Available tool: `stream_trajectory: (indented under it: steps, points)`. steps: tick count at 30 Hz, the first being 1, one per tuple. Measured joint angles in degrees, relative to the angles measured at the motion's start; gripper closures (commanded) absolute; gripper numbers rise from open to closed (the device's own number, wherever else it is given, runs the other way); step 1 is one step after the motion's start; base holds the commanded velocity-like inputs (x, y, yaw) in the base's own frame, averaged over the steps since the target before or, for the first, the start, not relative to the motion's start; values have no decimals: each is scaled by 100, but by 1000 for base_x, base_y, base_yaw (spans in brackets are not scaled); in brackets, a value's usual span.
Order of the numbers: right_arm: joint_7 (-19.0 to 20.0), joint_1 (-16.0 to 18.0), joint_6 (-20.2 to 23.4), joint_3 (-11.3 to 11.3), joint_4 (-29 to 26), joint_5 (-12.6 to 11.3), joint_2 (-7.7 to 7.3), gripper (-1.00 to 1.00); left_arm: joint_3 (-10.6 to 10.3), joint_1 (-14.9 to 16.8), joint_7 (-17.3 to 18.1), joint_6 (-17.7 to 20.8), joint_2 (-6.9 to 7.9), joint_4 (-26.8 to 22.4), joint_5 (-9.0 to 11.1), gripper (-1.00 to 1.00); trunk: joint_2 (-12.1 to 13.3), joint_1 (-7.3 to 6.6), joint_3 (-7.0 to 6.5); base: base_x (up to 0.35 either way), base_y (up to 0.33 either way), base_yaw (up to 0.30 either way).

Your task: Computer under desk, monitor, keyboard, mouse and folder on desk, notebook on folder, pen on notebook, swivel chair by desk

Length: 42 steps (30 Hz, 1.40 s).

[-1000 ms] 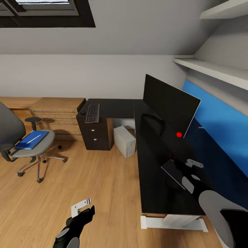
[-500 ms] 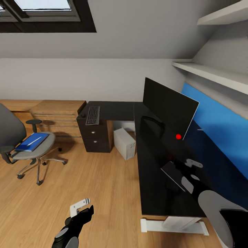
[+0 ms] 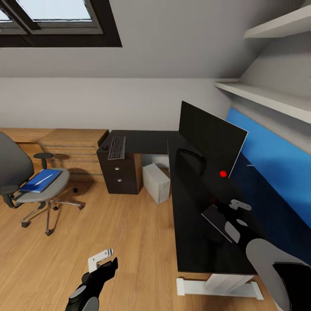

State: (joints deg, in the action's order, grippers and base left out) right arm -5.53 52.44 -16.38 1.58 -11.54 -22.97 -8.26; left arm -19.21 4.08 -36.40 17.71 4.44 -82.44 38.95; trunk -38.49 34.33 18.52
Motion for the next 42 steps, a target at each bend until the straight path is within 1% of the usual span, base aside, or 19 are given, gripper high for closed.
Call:
stream_trajectory:
  steps: [8,15,20,42]
  points:
    - [4,-1,0,0,0,4,14,-100,1,0,-4,0,-1,0,1,-100,0,0,-72,0,0,0]
    - [15,-2,1,0,-1,263,19,-100,-6,1,2,0,-1,0,-14,-100,0,0,-135,0,0,0]
    - [15,-2,1,0,-1,326,20,-100,-7,0,7,0,0,0,-22,-100,0,0,-180,0,0,0]
    - [20,-10,2,7,-1,357,27,-100,-7,0,12,0,7,0,-25,-100,1,0,-377,0,0,0]
